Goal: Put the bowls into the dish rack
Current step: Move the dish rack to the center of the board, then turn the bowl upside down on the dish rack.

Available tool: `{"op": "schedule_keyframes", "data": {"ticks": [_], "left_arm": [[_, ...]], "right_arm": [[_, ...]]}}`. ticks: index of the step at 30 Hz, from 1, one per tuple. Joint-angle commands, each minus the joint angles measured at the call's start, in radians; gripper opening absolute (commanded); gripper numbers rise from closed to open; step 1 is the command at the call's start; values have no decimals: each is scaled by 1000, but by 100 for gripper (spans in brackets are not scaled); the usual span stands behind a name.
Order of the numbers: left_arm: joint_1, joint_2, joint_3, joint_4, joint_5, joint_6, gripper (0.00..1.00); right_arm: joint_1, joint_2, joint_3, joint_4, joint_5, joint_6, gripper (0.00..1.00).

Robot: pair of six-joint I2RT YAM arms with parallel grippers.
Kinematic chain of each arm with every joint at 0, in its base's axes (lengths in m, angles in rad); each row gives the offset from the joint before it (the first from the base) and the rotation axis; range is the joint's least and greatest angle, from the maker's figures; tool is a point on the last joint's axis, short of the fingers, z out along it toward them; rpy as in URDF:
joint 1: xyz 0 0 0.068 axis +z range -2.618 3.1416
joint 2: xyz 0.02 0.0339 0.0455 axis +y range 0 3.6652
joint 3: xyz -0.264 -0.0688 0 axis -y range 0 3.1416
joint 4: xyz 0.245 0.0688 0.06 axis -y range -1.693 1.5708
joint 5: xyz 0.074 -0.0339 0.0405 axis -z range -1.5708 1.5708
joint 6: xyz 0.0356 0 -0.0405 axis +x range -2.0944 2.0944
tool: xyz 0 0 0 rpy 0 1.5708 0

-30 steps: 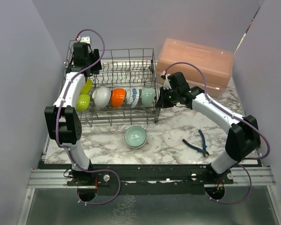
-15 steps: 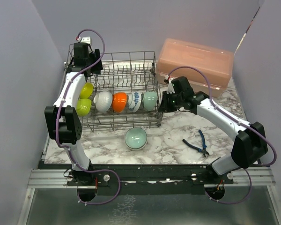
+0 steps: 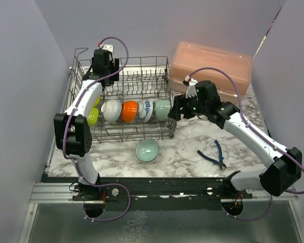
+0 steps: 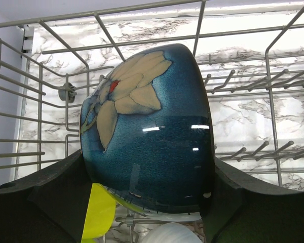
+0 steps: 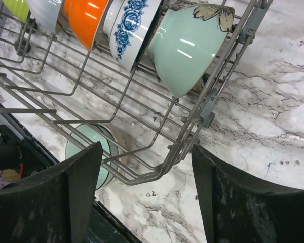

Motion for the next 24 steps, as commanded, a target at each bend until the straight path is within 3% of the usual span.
{"op": "schedule_keyframes", "data": {"ticks": [1, 24], "left_arm": [[-25, -25, 9, 66, -115, 68, 0], [-31, 4, 9, 49, -161, 74, 0]], "right_arm": [[7, 1, 4, 4, -12, -20, 76], [7, -12, -13, 5, 2, -49, 81]]}}
